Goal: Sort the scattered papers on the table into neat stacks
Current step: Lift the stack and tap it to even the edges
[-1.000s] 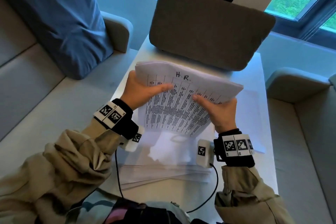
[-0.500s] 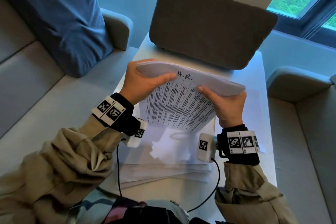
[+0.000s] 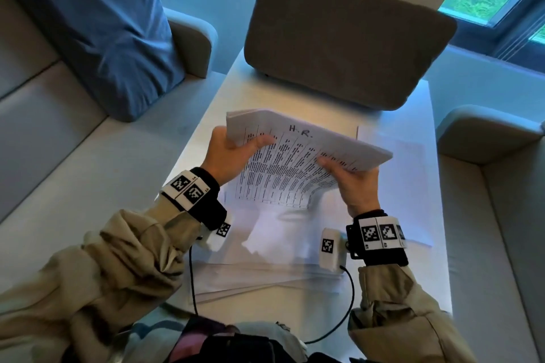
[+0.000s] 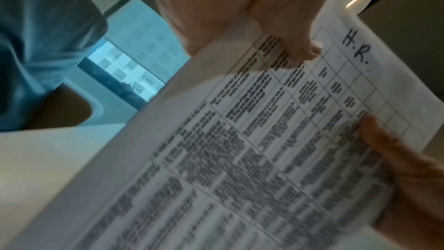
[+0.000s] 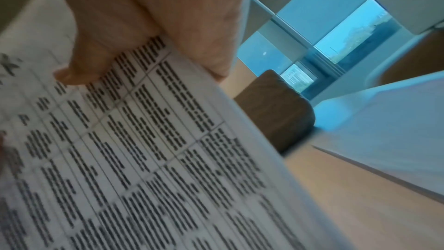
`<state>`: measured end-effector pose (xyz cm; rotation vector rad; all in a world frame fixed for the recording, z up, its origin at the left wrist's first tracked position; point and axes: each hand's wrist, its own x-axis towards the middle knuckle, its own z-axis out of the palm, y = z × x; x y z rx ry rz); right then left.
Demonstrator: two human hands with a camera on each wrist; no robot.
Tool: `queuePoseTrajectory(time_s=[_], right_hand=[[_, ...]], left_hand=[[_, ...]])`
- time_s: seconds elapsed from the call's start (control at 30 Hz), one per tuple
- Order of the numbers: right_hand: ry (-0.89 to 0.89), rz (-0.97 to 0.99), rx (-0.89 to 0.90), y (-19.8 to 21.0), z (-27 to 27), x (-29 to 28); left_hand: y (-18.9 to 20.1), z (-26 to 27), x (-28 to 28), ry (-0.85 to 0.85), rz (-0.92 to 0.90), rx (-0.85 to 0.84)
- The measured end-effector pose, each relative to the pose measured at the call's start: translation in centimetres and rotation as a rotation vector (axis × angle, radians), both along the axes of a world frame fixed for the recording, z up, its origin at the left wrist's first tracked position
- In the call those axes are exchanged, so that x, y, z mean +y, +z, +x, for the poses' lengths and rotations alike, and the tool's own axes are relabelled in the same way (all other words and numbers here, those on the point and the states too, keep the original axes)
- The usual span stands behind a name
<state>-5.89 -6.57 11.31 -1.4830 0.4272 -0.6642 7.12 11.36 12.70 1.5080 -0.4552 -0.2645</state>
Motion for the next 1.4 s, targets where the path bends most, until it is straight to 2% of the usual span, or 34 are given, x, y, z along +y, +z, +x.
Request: queuePoseTrajectory(time_s=[0.1, 0.23, 0.37, 0.53, 0.73, 0.8, 0.87, 0.97, 1.03, 1.13, 1.23, 1.4], right_hand=[[0.041, -0.013, 0.123, -2.9, -0.5, -0.7], [0.082, -0.003, 0.356, -6.7, -1.6, -0.7], [0.048, 0.136, 0.470, -9.0, -2.3, 0.1], [0.043, 0.192, 0.437, -8.5, -2.7, 1.3], [0.094, 0.213, 0.374, -7.4, -2.8, 1.6], [0.056, 0.180, 0.377, -7.0, -2.9, 1.2], [0.044, 0.177, 0.350, -6.8, -3.0, 0.7], [-0.005, 0.438, 0.199, -6.9, -3.0, 0.6], [0.011, 0.589, 0.068, -6.6, -2.6, 1.3], [0.081, 0.676, -0.096, -5.7, -1.2, 2.8], [0.024, 0.640, -0.126, -4.6, -0.6, 2.2], [-0.126, 0.378, -0.008, -3.0, -2.8, -1.8]], left_hand=[[0.2, -0.3, -0.3, 0.022, -0.049, -0.027], [2.3, 0.8, 0.0, 0.076, -0.147, -0.037], [3.6, 2.1, 0.0, 0.117, -0.176, -0.044], [2.2, 4.3, -0.1, 0.216, -0.091, 0.070], [-2.6, 2.2, 0.4, -0.016, 0.146, 0.153], [-3.6, 1.4, 0.3, -0.010, 0.165, 0.164], [-3.9, 1.1, 0.3, 0.054, 0.123, 0.168], [-3.7, 0.8, 0.3, 0.144, -0.023, 0.152], [-3.7, 0.5, 0.1, 0.135, -0.102, 0.132], [-3.5, -0.1, -0.6, 0.073, -0.126, 0.118], [-2.9, 0.3, -0.7, 0.041, -0.144, 0.118], [-2.0, 4.2, 1.7, 0.136, -0.215, 0.107]])
